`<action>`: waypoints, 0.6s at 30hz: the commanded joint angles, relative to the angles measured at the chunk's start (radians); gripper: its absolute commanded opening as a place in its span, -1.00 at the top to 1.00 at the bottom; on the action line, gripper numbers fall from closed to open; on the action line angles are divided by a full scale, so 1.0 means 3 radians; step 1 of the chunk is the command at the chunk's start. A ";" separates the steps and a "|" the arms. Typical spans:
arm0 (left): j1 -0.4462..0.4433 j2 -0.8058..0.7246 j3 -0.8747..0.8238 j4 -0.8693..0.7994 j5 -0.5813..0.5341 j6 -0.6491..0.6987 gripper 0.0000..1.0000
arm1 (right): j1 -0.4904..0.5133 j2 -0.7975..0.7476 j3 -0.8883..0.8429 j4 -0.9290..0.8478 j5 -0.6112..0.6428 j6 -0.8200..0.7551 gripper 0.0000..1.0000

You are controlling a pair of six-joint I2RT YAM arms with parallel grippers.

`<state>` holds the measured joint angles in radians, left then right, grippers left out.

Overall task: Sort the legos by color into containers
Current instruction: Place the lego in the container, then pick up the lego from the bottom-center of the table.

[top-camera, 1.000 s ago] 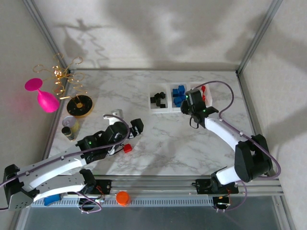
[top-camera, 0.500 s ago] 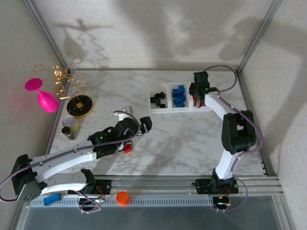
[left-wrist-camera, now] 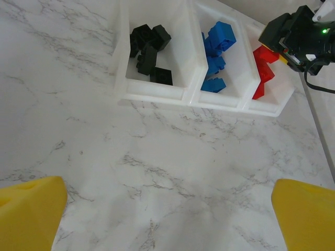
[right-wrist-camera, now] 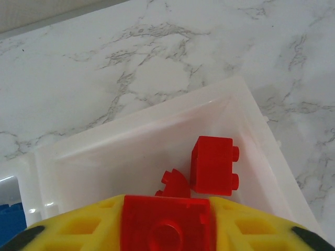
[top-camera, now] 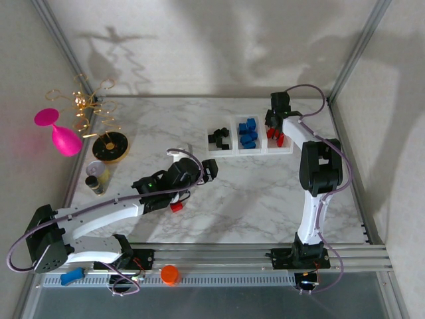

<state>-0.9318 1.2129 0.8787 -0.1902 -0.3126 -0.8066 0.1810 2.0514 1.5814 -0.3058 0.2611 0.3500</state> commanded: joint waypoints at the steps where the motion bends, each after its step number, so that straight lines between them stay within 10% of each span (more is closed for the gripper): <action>1: 0.0033 0.0002 0.0098 0.0018 0.0019 0.0060 -0.99 | -0.0012 -0.0153 0.0053 -0.0054 -0.0026 -0.0020 0.01; 18: 0.0056 -0.0390 -0.0063 -0.0270 -0.0177 -0.0045 -0.99 | 0.0745 -0.1591 -0.1223 0.0145 -0.0385 0.0095 -0.48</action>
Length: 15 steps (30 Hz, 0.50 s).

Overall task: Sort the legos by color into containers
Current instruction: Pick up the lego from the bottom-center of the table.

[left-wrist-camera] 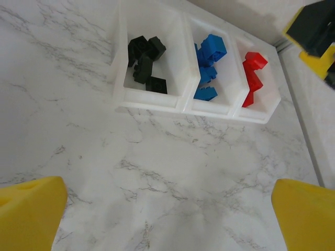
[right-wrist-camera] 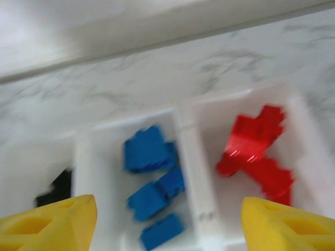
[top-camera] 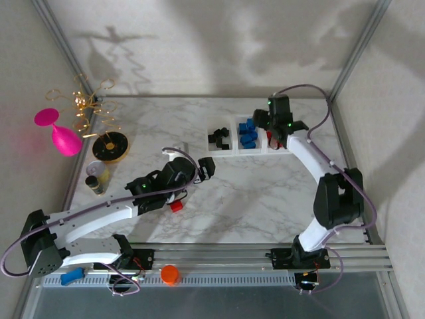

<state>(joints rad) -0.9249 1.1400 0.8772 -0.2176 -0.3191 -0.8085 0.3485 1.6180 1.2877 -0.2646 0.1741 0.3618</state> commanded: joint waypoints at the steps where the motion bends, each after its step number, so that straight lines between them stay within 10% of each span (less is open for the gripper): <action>1: 0.0035 -0.0209 -0.0091 -0.0220 -0.0181 -0.0063 -0.99 | 0.0288 -0.0228 -0.0360 0.0050 -0.0132 0.0074 -0.49; 15: 0.0046 -0.1113 -0.0434 -0.1013 -0.0500 -0.0507 -0.99 | 0.1932 -0.0157 -0.1157 0.0745 -0.0163 0.0125 -0.68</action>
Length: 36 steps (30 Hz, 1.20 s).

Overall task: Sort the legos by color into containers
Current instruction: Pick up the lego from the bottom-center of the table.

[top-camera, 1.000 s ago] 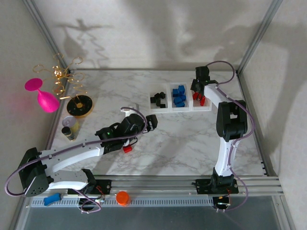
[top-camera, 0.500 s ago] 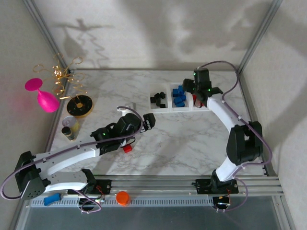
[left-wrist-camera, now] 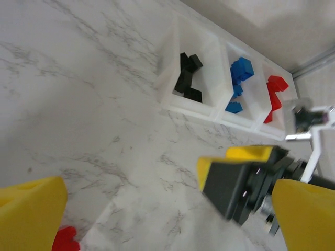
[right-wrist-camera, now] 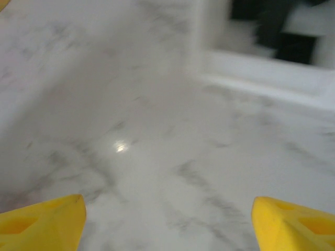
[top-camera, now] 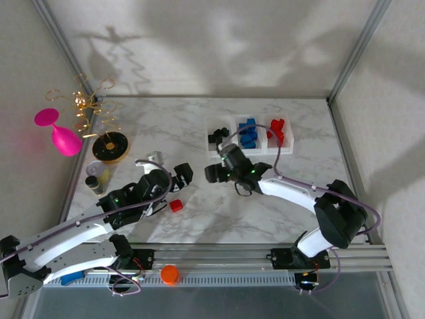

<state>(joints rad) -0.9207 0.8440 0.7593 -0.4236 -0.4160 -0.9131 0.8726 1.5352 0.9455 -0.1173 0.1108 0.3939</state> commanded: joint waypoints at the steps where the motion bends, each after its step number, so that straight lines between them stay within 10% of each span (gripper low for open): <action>1: 0.0029 -0.0169 -0.0034 -0.0397 -0.0193 -0.0178 -0.99 | 0.0285 0.0198 0.0026 0.0273 0.0088 0.0050 -0.70; 19: 0.0039 -0.0677 -0.0038 -0.0991 -0.0395 -0.0412 -0.99 | 0.1334 0.1334 0.0837 0.0314 0.0559 0.0252 -0.82; 36: 0.0042 -0.0741 -0.0118 -0.0872 -0.0388 -0.0405 -0.99 | 0.1346 0.1570 0.0857 0.0332 0.0633 0.0284 -0.01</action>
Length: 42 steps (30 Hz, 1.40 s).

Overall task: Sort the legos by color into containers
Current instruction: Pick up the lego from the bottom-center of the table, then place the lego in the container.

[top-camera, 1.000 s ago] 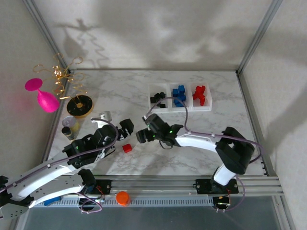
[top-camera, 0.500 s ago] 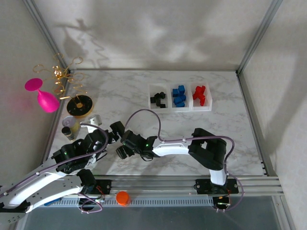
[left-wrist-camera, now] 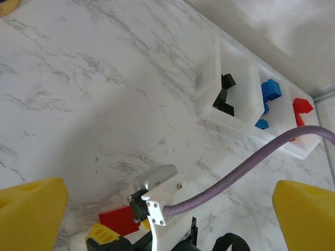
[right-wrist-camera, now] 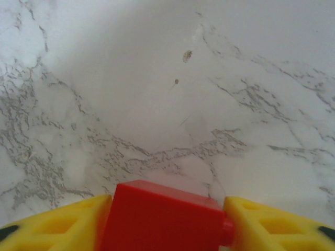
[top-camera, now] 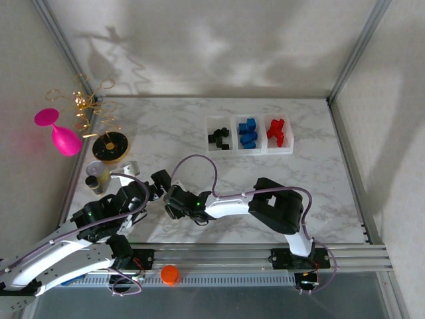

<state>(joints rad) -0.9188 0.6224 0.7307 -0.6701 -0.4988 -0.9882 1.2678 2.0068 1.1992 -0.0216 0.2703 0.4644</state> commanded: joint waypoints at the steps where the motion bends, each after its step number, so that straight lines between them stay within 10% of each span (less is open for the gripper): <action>1: 0.0036 0.0001 -0.0012 -0.0039 -0.0107 -0.0148 -0.99 | 0.0029 -0.0020 0.0001 0.0011 0.0101 0.0055 0.06; 19: 0.0036 0.0411 0.0152 0.0482 0.0077 0.0187 -0.99 | -0.0602 -0.1237 -0.0513 -0.0466 0.0173 0.0308 0.33; 31: 0.0041 0.1137 0.0208 0.1292 0.0388 0.0472 -0.99 | -0.2304 -0.1906 -0.0623 -0.0673 0.0209 -0.0092 0.35; 42: 0.0046 0.1886 0.0506 0.1761 0.0507 0.0701 -0.99 | -0.3354 -0.1025 0.0083 -0.0555 0.0138 -0.0283 0.36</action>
<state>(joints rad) -0.9131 1.1595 0.8387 -0.1974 -0.3656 -0.8165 0.3050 1.6470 1.1606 -0.1898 0.3138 0.4057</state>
